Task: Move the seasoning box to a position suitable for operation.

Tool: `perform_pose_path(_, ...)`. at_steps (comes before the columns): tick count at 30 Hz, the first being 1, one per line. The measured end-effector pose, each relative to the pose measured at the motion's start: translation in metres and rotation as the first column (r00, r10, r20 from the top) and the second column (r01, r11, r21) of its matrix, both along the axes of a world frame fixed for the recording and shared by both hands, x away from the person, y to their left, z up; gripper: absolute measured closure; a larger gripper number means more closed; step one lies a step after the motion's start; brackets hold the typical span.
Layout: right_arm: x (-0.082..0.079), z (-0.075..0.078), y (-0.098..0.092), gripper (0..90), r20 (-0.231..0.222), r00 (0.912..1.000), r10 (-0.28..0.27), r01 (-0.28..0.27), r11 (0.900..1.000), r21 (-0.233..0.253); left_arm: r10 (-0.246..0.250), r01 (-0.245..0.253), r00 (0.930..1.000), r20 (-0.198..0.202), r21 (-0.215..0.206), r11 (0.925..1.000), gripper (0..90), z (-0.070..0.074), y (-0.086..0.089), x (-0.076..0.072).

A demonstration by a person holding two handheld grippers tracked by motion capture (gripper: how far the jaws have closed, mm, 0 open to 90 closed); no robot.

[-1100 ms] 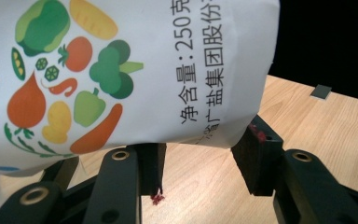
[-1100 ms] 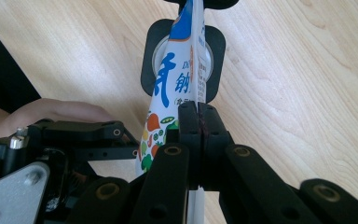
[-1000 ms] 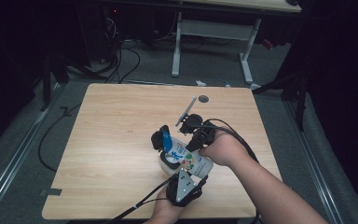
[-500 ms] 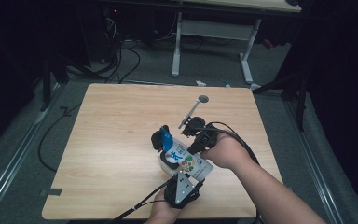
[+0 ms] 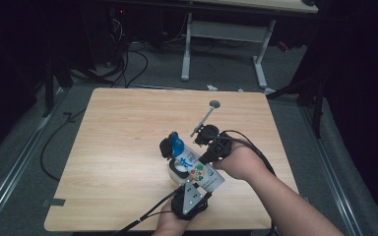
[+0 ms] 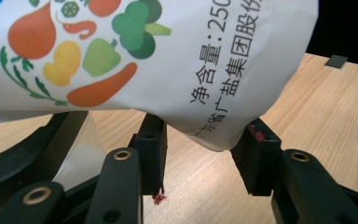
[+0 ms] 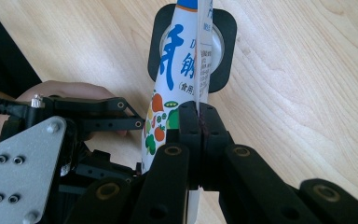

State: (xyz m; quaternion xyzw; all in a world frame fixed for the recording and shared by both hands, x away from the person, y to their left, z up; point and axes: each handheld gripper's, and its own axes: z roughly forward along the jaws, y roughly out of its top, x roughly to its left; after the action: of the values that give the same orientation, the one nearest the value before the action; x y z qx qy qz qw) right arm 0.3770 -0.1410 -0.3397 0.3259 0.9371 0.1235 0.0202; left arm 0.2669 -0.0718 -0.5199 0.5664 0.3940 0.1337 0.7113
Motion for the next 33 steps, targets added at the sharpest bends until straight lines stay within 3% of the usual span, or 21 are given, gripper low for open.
perform_pose_path(20, -0.004, 0.004, -0.006, 90.0, 0.017, 0.9998, 0.0, 0.0, 1.0, 0.025, 0.019, -0.02, 0.999, -0.04, -0.013, 0.9997, 64.3, -0.004, 0.009, 0.005)
perform_pose_path(33, -0.005, 0.007, -0.011, 90.0, 0.041, 0.999, -0.017, 0.015, 0.999, 0.046, 0.003, -0.004, 0.9994, -0.036, -0.021, 0.9998, 63.7, -0.003, 0.01, 0.003)
